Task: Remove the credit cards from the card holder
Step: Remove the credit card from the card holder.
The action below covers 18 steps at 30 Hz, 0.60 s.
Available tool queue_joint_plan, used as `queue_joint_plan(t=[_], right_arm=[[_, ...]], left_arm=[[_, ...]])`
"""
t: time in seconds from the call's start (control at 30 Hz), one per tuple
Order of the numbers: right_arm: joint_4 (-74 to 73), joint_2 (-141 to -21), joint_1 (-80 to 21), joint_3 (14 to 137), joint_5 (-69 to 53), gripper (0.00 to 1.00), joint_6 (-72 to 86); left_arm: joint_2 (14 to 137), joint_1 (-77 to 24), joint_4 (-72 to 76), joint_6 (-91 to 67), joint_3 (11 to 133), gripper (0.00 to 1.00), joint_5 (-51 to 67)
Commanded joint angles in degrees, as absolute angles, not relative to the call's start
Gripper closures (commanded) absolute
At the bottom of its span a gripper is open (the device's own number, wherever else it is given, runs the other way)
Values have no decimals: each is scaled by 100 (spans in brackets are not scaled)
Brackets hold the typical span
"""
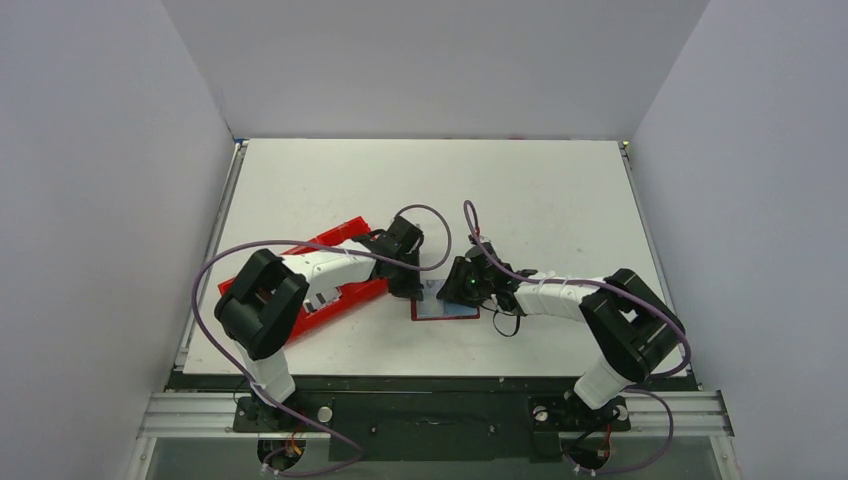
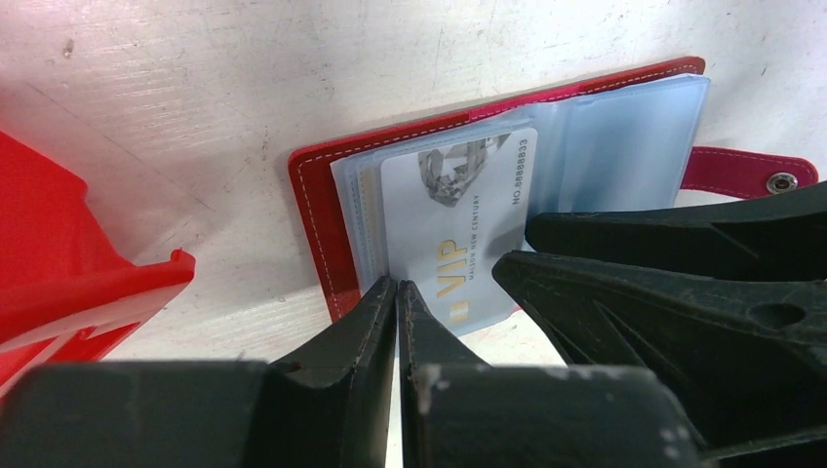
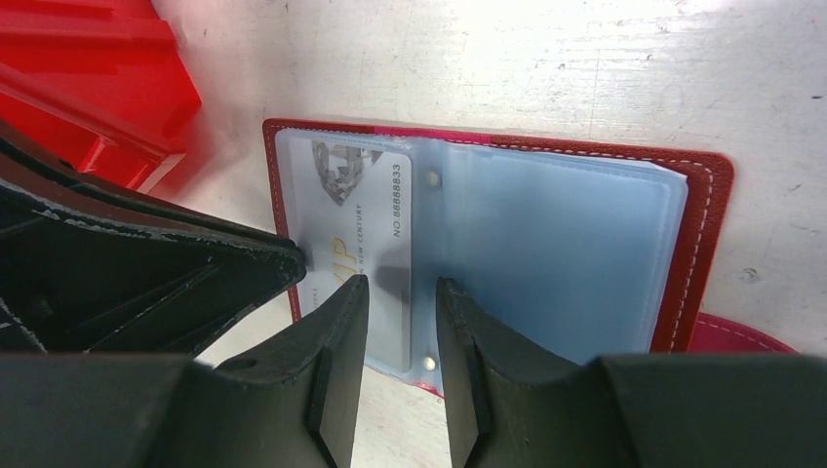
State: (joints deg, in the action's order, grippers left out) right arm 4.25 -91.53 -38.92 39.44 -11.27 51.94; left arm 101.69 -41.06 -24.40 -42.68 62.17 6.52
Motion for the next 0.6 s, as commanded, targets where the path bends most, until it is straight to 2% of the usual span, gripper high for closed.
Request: queue_joint_plan(t=[0.0, 0.57], right_arm=[[-51, -9122, -3813, 3787, -957, 71, 5098], [929, -9110, -3358, 3490, -1631, 71, 5419]], left_arm=[[10319, -4108, -2164, -4255, 6431, 98, 631], [10664, -4179, -2248, -4326, 6518, 100, 626]])
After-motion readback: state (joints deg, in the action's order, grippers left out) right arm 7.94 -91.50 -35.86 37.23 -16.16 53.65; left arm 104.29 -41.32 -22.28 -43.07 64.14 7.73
